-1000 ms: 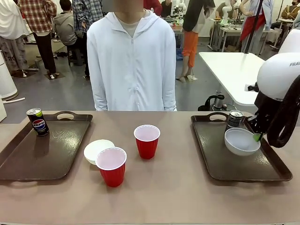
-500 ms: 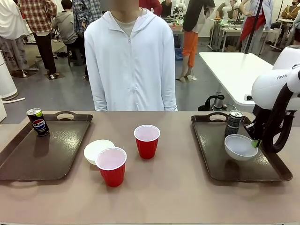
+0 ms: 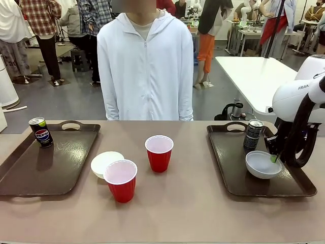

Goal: Prepare tableware on both trays.
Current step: Pick up a Picnic Bowl from the table and place it on a Handle tray.

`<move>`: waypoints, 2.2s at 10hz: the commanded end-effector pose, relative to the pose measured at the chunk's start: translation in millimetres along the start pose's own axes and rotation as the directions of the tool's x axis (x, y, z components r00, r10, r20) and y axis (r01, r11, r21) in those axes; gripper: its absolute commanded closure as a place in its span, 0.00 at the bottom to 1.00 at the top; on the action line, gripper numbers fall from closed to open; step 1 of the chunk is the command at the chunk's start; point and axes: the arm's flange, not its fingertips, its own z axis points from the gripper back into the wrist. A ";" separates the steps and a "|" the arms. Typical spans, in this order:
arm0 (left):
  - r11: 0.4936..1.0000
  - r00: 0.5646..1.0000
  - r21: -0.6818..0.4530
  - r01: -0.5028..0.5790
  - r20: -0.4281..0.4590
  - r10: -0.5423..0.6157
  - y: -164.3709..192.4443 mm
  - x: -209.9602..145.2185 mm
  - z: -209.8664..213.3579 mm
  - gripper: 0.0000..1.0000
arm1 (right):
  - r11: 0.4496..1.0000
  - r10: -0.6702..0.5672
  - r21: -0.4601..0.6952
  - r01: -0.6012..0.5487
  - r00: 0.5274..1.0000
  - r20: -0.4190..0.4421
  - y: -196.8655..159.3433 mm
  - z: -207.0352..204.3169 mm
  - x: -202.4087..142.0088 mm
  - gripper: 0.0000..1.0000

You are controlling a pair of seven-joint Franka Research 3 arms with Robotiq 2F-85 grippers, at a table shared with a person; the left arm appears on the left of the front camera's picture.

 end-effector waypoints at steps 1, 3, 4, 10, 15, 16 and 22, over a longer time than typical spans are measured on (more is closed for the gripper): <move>1.000 1.000 -0.013 -0.002 0.008 0.003 -2.5 0.0 0.7 0.00 | 1.000 0.000 0.009 0.000 1.000 0.002 1.4 18.8 -4.8 0.00; 1.000 1.000 -0.013 -0.002 0.008 0.003 -2.5 0.0 0.7 0.00 | 0.998 0.040 0.049 -0.040 0.999 0.005 7.7 59.8 -27.1 0.44; 1.000 1.000 -0.013 -0.002 0.008 0.003 -2.5 0.0 0.7 0.00 | 0.998 0.028 0.050 -0.028 1.000 0.004 9.1 80.5 -37.2 0.35; 1.000 1.000 -0.013 -0.002 0.008 0.003 -2.5 0.0 0.7 0.00 | 0.999 0.016 0.042 -0.015 1.000 -0.012 8.9 120.7 -55.1 0.05; 1.000 1.000 -0.013 -0.002 0.008 0.003 -2.5 0.0 0.7 0.00 | 0.999 0.016 0.042 -0.015 1.000 -0.012 8.9 120.7 -55.1 0.05; 1.000 1.000 -0.013 -0.002 0.008 0.003 -2.5 0.0 0.7 0.00 | 0.999 0.016 0.046 -0.015 0.999 -0.027 7.6 124.4 -53.6 0.04; 1.000 1.000 -0.013 -0.002 0.008 0.003 -2.5 0.0 0.7 0.00 | 0.717 0.016 0.688 0.113 0.984 -0.178 -136.5 199.3 -59.0 0.04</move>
